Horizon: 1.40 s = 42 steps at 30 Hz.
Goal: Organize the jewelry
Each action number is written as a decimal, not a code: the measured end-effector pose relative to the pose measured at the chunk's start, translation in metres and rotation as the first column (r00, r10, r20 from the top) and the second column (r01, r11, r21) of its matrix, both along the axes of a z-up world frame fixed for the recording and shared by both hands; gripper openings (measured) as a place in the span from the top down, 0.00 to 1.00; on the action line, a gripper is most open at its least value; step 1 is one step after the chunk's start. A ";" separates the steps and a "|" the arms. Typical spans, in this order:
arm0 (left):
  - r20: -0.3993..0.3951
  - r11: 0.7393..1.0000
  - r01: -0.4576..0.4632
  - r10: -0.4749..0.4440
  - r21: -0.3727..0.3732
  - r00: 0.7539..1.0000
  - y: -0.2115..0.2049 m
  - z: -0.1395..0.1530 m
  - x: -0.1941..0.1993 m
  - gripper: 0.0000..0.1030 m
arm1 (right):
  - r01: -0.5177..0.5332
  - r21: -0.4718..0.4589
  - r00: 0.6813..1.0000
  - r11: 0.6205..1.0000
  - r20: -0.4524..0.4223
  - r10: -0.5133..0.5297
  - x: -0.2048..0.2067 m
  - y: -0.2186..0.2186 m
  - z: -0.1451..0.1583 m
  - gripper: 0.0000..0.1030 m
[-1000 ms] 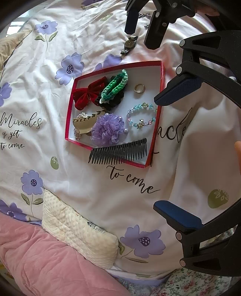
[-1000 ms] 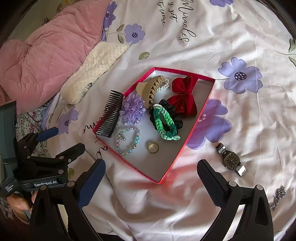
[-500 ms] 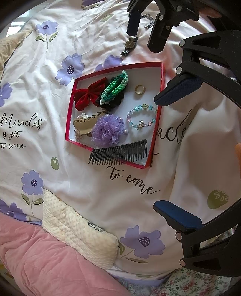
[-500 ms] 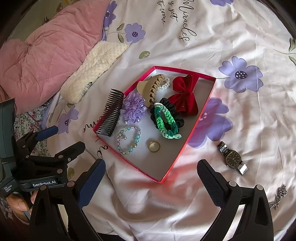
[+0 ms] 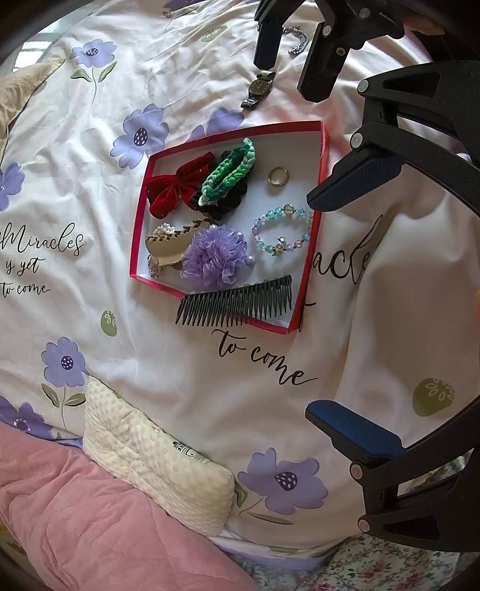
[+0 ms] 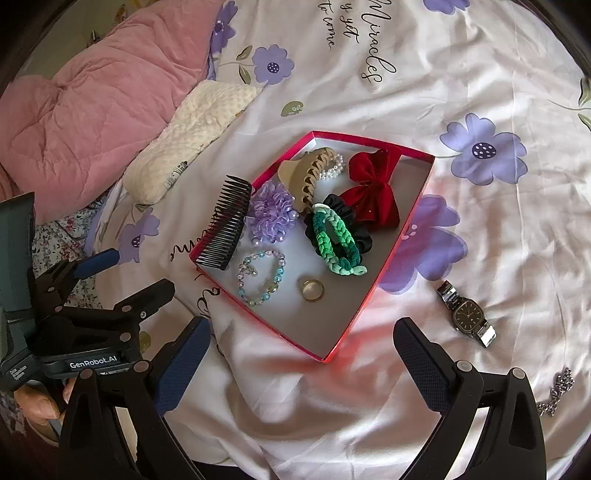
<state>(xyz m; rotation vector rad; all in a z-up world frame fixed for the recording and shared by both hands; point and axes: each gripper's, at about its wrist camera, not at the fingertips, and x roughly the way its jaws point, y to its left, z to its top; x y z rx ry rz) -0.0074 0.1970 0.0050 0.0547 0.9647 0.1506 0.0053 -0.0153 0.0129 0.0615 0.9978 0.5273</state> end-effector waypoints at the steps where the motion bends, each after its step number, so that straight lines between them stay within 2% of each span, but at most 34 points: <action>1: 0.001 1.000 0.001 -0.001 0.000 1.000 0.000 0.000 0.000 0.00 | 0.000 0.000 1.000 1.000 0.001 0.000 0.000 0.000 0.000 0.03; 42: 0.007 1.000 -0.005 0.005 0.005 1.000 0.001 0.000 0.000 0.00 | -0.003 0.001 1.000 1.000 0.004 0.003 0.000 0.001 0.003 0.03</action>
